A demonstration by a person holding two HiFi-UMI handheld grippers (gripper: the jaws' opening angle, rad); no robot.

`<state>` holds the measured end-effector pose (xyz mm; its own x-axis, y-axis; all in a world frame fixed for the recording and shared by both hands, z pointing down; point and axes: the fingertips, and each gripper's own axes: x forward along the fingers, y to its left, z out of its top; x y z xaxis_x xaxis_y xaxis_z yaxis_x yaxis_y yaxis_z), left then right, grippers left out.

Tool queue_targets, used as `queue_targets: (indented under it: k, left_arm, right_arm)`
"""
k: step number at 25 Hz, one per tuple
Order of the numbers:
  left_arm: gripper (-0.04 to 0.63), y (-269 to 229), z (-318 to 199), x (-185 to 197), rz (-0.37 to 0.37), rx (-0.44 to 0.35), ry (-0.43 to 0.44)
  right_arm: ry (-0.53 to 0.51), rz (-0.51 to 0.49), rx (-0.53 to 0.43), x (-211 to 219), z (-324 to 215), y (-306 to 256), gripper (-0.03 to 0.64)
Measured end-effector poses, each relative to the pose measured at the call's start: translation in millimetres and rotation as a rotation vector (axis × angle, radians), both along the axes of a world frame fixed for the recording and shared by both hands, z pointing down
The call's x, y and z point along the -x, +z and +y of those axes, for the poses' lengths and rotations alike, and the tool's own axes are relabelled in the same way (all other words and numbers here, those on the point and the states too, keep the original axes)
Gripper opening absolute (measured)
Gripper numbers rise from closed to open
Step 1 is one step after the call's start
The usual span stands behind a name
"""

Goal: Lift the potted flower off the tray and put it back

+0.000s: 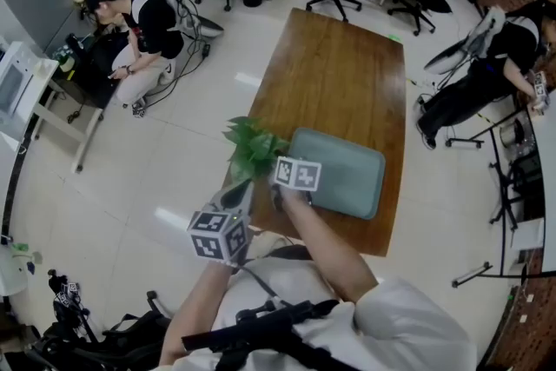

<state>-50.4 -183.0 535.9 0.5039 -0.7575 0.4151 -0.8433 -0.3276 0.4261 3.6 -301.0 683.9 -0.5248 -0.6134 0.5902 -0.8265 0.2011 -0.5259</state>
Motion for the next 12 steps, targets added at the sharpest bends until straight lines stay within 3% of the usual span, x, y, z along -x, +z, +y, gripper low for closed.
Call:
queue_targets:
  k: [12]
  left_arm:
    - [0.000, -8.0, 6.6, 19.6, 0.005, -0.010, -0.031]
  right_arm:
    - [0.067, 0.027, -0.027, -3.2, -3.7, -6.7, 0.063]
